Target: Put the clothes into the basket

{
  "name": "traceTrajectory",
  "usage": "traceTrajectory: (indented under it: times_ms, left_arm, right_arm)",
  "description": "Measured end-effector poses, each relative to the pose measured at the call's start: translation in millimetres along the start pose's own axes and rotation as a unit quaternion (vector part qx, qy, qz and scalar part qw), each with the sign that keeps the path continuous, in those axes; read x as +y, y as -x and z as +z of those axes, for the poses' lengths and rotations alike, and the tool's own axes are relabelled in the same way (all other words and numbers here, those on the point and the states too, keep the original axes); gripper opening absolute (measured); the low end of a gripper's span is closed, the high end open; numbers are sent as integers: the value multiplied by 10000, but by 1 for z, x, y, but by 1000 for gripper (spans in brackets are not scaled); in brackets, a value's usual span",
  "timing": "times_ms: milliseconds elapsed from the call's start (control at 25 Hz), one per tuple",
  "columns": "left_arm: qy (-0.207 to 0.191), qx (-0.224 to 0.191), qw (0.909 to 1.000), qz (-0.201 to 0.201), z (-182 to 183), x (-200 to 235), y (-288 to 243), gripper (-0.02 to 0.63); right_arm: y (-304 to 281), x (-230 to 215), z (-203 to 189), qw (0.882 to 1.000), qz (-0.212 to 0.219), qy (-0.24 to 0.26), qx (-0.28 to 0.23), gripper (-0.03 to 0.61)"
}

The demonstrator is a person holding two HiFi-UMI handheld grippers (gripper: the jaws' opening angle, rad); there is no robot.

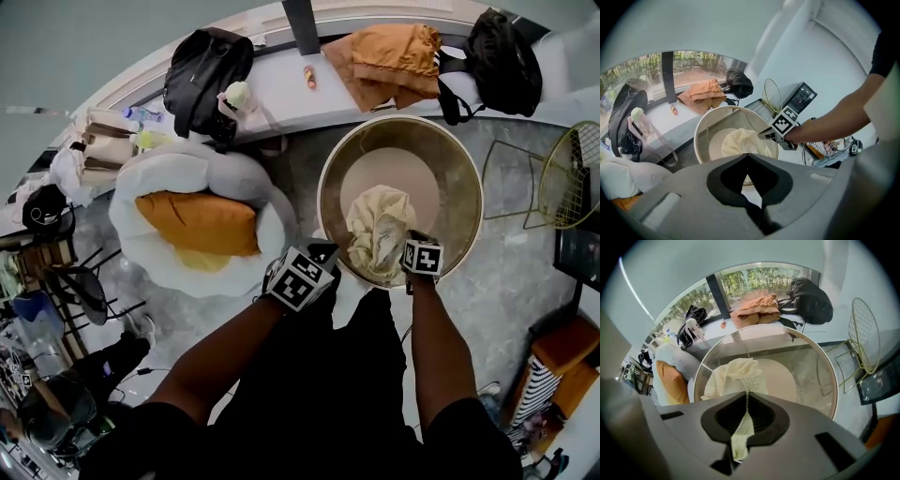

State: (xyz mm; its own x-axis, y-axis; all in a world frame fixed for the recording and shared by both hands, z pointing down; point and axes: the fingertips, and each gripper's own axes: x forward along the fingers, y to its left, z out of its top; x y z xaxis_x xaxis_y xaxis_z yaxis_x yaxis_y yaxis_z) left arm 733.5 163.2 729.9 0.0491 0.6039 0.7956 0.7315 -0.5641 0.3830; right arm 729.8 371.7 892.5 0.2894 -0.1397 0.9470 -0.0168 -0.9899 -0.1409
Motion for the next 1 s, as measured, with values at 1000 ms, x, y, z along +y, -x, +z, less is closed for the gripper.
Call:
traceTrajectory:
  times_ms: [1000]
  left_arm:
    - [-364, -1452, 9887, -33, 105, -16, 120, 0]
  right_arm:
    - [275, 137, 133, 9454, 999, 1176, -2870, 26]
